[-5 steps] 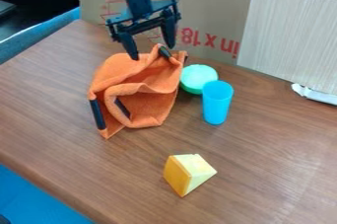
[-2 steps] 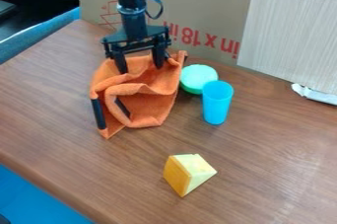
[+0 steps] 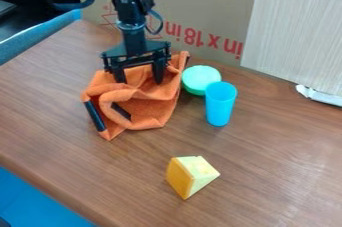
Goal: Moved the cloth from the center of the table to the edge and back and unfold the cloth
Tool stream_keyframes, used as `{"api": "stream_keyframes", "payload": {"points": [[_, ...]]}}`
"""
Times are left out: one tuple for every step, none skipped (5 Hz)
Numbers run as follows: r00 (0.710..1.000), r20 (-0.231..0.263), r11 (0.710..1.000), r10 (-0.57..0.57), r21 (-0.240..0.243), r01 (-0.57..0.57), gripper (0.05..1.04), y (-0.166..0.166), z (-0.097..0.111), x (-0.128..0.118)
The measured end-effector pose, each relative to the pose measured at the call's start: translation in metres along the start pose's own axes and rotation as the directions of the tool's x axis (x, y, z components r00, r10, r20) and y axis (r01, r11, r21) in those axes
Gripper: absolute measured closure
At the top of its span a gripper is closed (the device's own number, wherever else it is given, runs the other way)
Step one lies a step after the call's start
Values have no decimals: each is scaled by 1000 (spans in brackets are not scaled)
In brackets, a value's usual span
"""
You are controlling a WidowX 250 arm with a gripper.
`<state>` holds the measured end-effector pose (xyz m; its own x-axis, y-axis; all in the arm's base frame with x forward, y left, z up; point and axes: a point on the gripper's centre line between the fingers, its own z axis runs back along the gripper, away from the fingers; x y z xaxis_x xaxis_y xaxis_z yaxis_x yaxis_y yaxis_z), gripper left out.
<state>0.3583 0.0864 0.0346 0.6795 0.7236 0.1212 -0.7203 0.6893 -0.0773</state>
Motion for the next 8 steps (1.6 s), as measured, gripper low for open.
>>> {"api": "stream_keyframes", "payload": {"points": [[1000,14,1000,3,18,-4,85,3,-13,3],[999,39,1000,7,27,-8,85,4,-20,7],[997,72,999,8,37,-10,85,5,-23,14],[994,105,999,21,27,-24,85,12,-25,22],[990,130,998,62,8,-63,85,31,-26,35],[987,125,995,97,-9,-96,85,58,-26,48],[987,111,993,118,9,-119,85,86,-25,60],[986,79,988,148,36,-151,85,115,-27,69]]}}
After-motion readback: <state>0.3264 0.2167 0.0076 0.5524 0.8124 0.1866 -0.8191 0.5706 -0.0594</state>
